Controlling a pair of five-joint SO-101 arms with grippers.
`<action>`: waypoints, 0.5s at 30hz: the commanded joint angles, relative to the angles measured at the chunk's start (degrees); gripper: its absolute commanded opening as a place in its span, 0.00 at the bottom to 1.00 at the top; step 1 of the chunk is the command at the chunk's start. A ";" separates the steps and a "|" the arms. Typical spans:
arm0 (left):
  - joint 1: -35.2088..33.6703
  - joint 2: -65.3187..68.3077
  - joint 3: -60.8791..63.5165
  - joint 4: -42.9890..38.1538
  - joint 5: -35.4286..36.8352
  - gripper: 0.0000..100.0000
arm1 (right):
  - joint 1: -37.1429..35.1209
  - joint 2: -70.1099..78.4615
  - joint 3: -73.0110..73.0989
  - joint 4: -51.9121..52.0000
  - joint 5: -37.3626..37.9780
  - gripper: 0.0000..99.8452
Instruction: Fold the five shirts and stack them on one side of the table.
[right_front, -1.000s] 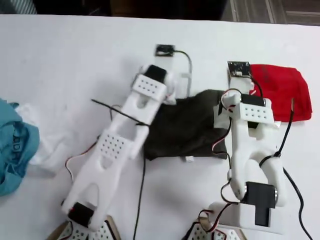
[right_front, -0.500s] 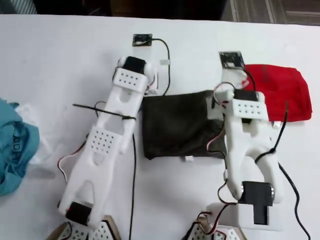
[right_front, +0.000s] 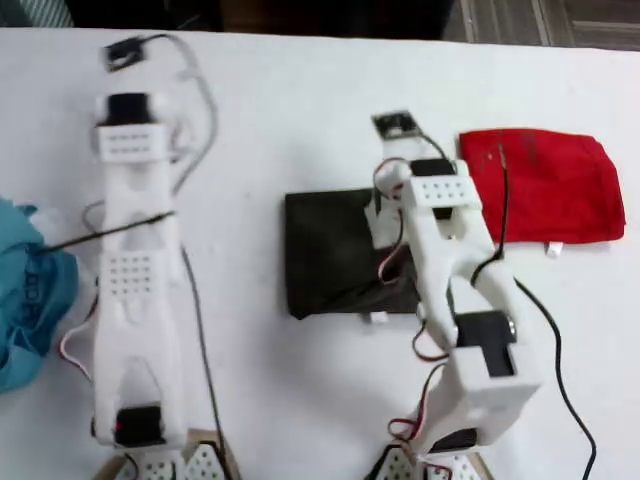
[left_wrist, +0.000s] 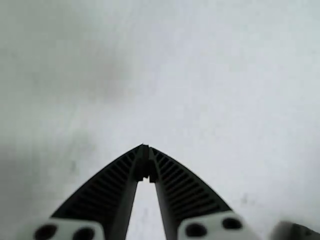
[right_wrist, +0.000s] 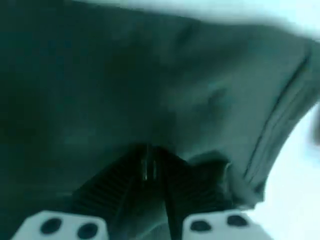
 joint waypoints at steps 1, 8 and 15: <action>-2.37 -1.41 -2.15 1.05 -3.52 0.03 | -0.57 0.66 -2.37 5.23 -0.18 0.02; -1.41 -1.32 -2.07 1.05 -4.04 0.03 | -0.57 -2.24 -2.20 11.30 -0.09 0.02; -0.35 -1.32 -1.89 1.05 -4.04 0.03 | -0.48 -6.29 -2.02 17.54 5.36 0.02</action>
